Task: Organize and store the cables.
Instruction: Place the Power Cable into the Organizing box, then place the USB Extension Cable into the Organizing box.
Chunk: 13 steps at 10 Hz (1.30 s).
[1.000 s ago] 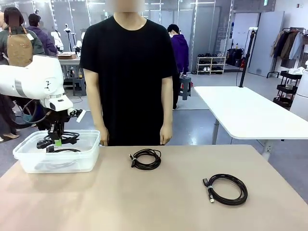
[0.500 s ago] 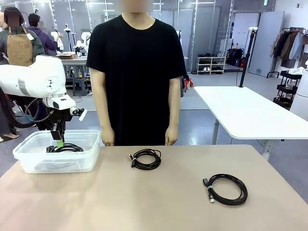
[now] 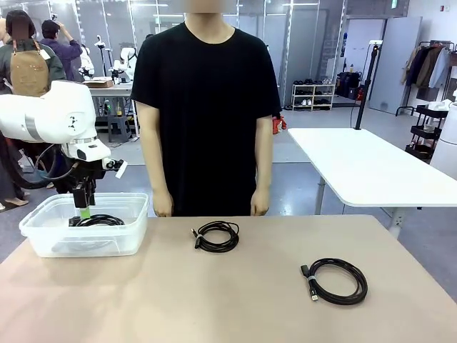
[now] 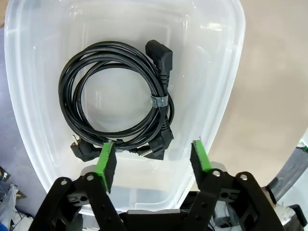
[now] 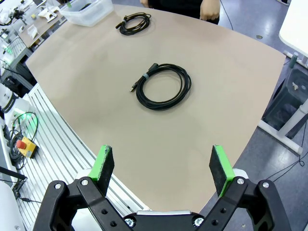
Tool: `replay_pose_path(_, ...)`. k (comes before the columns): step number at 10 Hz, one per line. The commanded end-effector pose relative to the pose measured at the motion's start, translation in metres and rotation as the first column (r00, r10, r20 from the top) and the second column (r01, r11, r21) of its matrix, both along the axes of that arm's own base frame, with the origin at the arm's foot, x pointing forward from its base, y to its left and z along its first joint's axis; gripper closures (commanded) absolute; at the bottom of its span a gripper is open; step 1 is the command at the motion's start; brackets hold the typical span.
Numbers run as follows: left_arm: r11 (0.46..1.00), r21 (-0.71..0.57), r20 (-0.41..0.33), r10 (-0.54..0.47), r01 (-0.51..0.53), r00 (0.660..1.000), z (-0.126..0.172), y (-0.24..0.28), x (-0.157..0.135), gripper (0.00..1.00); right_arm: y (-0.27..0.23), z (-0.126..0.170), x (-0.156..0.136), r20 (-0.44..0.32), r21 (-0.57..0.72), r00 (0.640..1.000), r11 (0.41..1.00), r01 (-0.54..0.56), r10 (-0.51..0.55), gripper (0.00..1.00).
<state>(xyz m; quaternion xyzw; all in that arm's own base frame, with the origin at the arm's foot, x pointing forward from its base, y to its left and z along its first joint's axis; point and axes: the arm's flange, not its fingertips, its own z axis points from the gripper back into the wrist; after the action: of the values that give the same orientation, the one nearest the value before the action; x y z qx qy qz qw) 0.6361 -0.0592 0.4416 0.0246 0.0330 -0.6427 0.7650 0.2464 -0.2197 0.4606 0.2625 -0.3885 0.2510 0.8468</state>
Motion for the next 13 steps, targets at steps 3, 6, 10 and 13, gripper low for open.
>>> replay_pose_path(3, 1.0, 0.0, 0.002, 0.001, -0.001, 1.0, 0.001, 0.0003, -0.0001, 0.0, -0.001, 0.0003, -0.0011, 0.014, -0.004, 1.0, 1.0, -0.01, 0.01, 0.0)
replay_pose_path(6, 1.0, 0.0, 0.002, 0.001, -0.001, 1.0, 0.001, 0.0003, -0.0001, 0.0, -0.001, 0.0003, -0.0011, 0.014, -0.004, 1.0, 1.0, -0.01, 0.01, 0.0)
replay_pose_path(10, 1.0, 0.0, 0.002, 0.001, -0.001, 1.0, 0.001, 0.0003, -0.0001, 0.0, -0.001, 0.0003, -0.0011, 0.014, -0.004, 1.0, 1.0, -0.01, 0.01, 0.0)
replay_pose_path(13, 1.0, 0.0, 0.002, 0.001, -0.001, 1.0, 0.001, 0.0003, -0.0001, 0.0, -0.001, 0.0003, -0.0011, 0.014, -0.004, 1.0, 1.0, -0.01, 0.01, 0.0)
